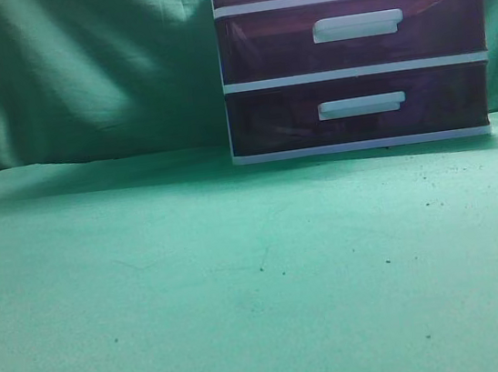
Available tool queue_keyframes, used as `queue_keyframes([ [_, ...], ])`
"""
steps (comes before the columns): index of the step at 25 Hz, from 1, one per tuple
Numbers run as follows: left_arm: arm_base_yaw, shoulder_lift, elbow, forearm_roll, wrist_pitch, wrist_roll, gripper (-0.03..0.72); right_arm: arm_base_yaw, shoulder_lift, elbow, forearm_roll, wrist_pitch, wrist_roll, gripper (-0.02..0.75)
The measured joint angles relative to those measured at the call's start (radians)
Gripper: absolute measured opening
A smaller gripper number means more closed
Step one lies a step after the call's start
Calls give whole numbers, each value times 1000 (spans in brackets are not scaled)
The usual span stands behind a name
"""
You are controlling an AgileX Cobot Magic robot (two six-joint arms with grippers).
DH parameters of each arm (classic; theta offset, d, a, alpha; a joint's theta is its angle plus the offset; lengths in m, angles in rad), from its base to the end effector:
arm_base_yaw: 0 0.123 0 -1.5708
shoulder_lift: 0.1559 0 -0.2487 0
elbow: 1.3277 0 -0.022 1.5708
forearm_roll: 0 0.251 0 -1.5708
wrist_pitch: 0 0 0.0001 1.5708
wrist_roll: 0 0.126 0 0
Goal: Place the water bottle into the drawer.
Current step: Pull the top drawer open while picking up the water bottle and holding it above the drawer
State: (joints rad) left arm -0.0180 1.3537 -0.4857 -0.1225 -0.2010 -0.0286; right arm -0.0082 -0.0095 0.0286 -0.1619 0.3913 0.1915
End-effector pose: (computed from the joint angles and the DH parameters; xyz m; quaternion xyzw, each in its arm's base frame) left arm 0.2838 -0.0020 0.1409 -0.0632 0.8778 -0.0288 0.4740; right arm 0.1222 -0.0088 0.1588 0.0382 0.8092 -0.0151 0.5861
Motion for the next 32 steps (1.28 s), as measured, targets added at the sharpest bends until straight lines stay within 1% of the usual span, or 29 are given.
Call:
queue_keyframes([
  [2, 1, 0, 0, 9, 0, 0, 298, 0, 0, 0, 0, 0, 0, 47],
  [3, 1, 0, 0, 16, 0, 0, 272, 0, 0, 0, 0, 0, 0, 47],
  [8, -1, -27, 0, 24, 23, 0, 272, 0, 0, 0, 0, 0, 0, 47],
  [10, -17, -65, 0, 25, 32, 0, 272, 0, 0, 0, 0, 0, 0, 47],
  [13, -73, -162, -14, 48, 78, 0, 272, 0, 0, 0, 0, 0, 0, 47],
  [15, -126, -227, -48, 80, 160, 0, 272, 0, 0, 0, 0, 0, 0, 47],
  [19, -225, -353, -160, 94, 331, 0, 272, 0, 0, 0, 0, 0, -2, 47],
  [22, -294, -429, -239, 99, 448, 0, 272, 0, 0, 0, -44, -23, -6, 47],
  [25, -362, -496, -287, 100, 549, 0, 272, 0, 0, 1, -55, -186, 5, 47],
  [28, -417, -555, -292, 96, 612, 0, 272, 0, 0, 1, -60, -447, 30, 47],
  [30, -448, -583, -292, 70, 653, 0, 272, 0, 0, 1, -63, -610, 32, 47],
  [31, -459, -590, -292, 56, 667, 0, 272, 0, 0, -2, -65, -639, 34, 47],
  [32, -469, -596, -292, 44, 676, 0, 272, 0, 0, -17, -67, -628, 34, 47],
])
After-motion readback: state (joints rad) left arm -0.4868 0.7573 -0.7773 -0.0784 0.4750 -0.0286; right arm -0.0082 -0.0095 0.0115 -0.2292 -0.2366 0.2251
